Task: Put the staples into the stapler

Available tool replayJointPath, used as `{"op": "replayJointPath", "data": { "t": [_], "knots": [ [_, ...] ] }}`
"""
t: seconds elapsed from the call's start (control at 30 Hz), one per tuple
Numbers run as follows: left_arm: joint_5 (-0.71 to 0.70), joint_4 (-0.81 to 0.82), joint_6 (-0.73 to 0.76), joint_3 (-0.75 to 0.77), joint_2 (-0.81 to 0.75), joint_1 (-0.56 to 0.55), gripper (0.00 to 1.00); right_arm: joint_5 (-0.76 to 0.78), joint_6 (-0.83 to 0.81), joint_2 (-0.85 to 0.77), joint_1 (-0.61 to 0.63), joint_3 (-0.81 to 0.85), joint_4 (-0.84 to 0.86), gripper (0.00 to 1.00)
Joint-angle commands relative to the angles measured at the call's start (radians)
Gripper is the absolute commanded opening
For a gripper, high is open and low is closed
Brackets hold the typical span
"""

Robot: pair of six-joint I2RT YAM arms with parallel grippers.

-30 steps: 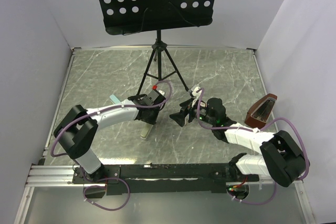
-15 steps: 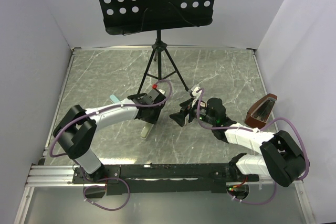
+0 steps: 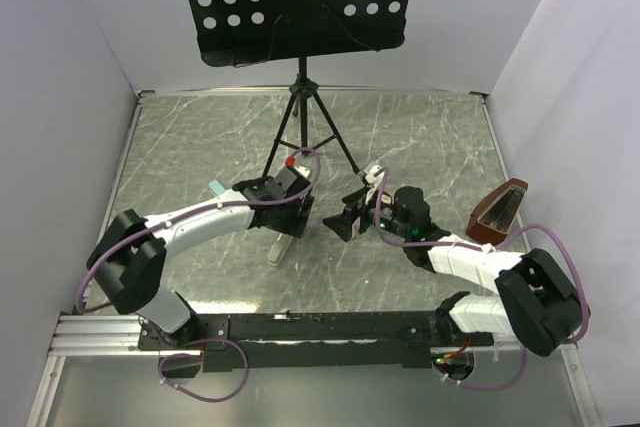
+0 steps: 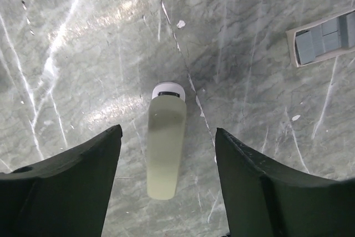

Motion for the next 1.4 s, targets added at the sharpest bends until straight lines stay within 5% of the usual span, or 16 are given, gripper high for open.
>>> {"op": "replayJointPath", "data": {
  "t": [0.0,0.2,0.4,0.77,1.03,1.37],
  "knots": [
    [0.027,0.001,-0.019,-0.031,0.014,-0.002,0.71,-0.007,-0.001,-0.019,-0.005,-0.003,0.037,0.96],
    [0.044,0.030,-0.015,-0.039,0.078,-0.002,0.65,-0.005,-0.001,-0.024,-0.007,-0.007,0.036,0.96],
    [0.078,0.086,0.118,0.023,0.106,0.009,0.39,0.009,-0.001,-0.042,-0.008,-0.016,0.037,0.96],
    [0.243,0.073,0.559,0.431,0.362,0.132,0.39,0.020,-0.001,-0.052,-0.010,-0.023,0.046,0.96],
    [0.285,-0.014,0.734,0.674,0.586,0.144,0.49,0.041,-0.011,-0.073,-0.011,-0.028,0.036,0.96],
    [0.237,0.075,0.605,0.564,0.373,0.149,0.92,0.043,-0.008,-0.085,-0.010,-0.036,0.043,0.96]
  ]
}}
